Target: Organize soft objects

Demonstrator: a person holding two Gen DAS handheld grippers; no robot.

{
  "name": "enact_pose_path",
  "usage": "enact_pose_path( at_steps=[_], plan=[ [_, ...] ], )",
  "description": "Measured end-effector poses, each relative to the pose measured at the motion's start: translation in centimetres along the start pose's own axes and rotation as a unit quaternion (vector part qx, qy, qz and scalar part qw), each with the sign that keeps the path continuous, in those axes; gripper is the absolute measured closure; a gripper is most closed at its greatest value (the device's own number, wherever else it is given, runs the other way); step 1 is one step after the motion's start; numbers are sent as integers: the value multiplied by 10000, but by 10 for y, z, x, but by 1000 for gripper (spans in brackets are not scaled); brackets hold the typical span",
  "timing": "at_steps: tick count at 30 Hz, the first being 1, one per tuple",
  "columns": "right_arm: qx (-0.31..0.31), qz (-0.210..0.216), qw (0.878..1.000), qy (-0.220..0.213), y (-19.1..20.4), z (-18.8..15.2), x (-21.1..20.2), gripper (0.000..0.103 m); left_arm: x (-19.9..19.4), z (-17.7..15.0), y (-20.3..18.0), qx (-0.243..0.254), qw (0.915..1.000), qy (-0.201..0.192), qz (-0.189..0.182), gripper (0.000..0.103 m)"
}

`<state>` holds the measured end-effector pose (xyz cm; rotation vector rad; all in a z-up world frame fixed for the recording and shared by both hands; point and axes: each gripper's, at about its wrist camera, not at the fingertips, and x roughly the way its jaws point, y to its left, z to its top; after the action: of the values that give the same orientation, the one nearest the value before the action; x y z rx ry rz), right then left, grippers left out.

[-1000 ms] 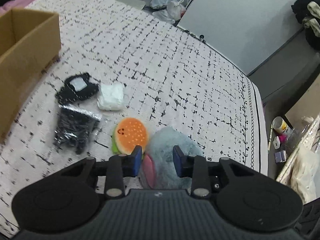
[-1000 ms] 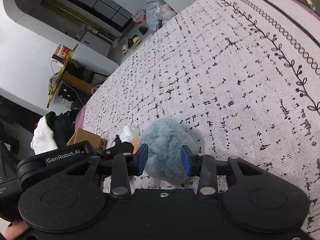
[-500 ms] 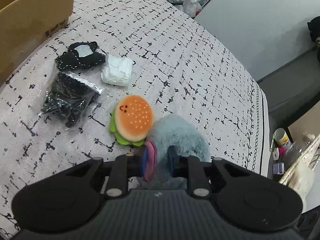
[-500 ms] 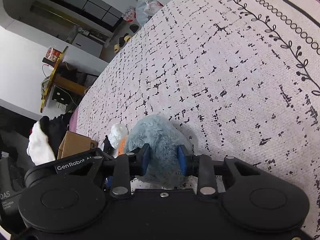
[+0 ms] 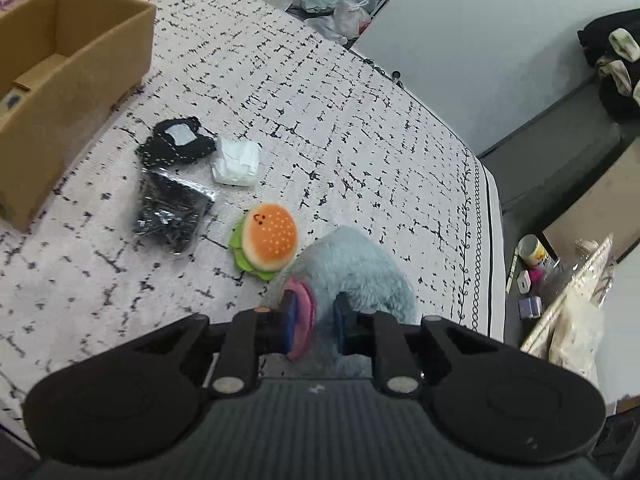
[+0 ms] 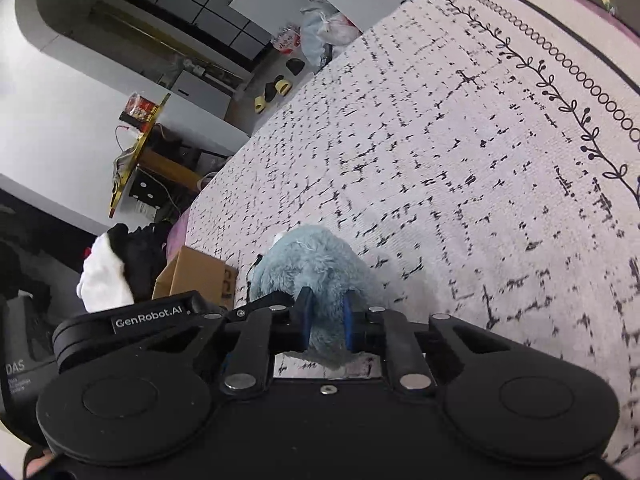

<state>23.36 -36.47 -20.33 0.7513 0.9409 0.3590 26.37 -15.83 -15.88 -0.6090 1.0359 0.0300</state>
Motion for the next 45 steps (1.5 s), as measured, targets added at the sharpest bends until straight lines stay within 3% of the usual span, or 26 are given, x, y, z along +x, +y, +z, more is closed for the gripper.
enact_pose_path(
  at_steps=[16, 32, 45],
  plan=[
    [-338, -245, 9987, -300, 59, -29, -27, 87, -62, -1, 22, 171, 9993, -154, -291, 85],
    [-943, -177, 9949, -316, 140, -50, -19, 87, -120, 24, 81, -268, 9968, -476, -579, 85],
    [-1493, -201, 9885, -108, 201, -67, 13, 87, -145, 52, 135, -694, 9929, -716, -653, 85]
  ],
)
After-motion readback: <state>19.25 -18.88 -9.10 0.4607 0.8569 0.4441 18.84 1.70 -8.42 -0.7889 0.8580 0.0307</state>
